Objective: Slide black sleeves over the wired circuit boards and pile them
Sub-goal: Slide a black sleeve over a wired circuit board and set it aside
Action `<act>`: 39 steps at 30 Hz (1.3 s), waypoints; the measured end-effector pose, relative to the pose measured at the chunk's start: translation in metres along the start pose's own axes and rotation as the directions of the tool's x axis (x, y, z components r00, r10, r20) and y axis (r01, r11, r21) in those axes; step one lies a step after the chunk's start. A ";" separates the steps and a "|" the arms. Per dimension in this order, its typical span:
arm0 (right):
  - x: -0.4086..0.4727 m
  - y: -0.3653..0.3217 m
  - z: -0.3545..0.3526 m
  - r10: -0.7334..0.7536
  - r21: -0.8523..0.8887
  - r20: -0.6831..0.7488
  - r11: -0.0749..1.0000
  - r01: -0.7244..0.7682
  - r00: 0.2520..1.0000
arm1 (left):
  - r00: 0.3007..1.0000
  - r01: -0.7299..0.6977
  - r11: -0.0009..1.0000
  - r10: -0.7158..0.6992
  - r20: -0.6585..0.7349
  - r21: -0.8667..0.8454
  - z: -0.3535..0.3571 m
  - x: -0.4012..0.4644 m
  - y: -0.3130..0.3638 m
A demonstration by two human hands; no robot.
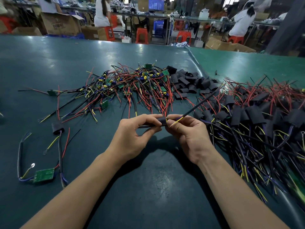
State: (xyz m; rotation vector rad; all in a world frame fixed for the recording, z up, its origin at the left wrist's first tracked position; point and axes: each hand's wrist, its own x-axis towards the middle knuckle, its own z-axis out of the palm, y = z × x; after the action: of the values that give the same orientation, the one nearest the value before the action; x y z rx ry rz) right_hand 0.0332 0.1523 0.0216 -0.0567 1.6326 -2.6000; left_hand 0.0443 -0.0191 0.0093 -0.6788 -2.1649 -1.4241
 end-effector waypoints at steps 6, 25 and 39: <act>0.000 0.001 0.001 0.019 -0.011 -0.073 1.000 -0.020 0.997 | 0.996 -0.085 0.988 0.086 -0.005 0.129 -0.001 0.001 0.003; -0.005 -0.001 -0.002 0.117 -0.175 0.113 0.980 -0.096 0.987 | 0.958 -0.283 0.939 0.266 0.110 0.195 0.002 0.005 -0.001; 0.010 -0.034 -0.031 -0.200 0.238 -0.589 0.883 0.404 0.783 | 0.963 -0.175 0.898 0.242 -0.120 0.405 -0.004 0.006 -0.009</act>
State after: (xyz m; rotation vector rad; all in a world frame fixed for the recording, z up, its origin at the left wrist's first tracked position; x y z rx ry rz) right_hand 0.0196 0.1940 0.0383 0.5475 1.3180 -3.3640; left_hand 0.0345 -0.0250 0.0087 -0.5951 -2.0829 -0.8667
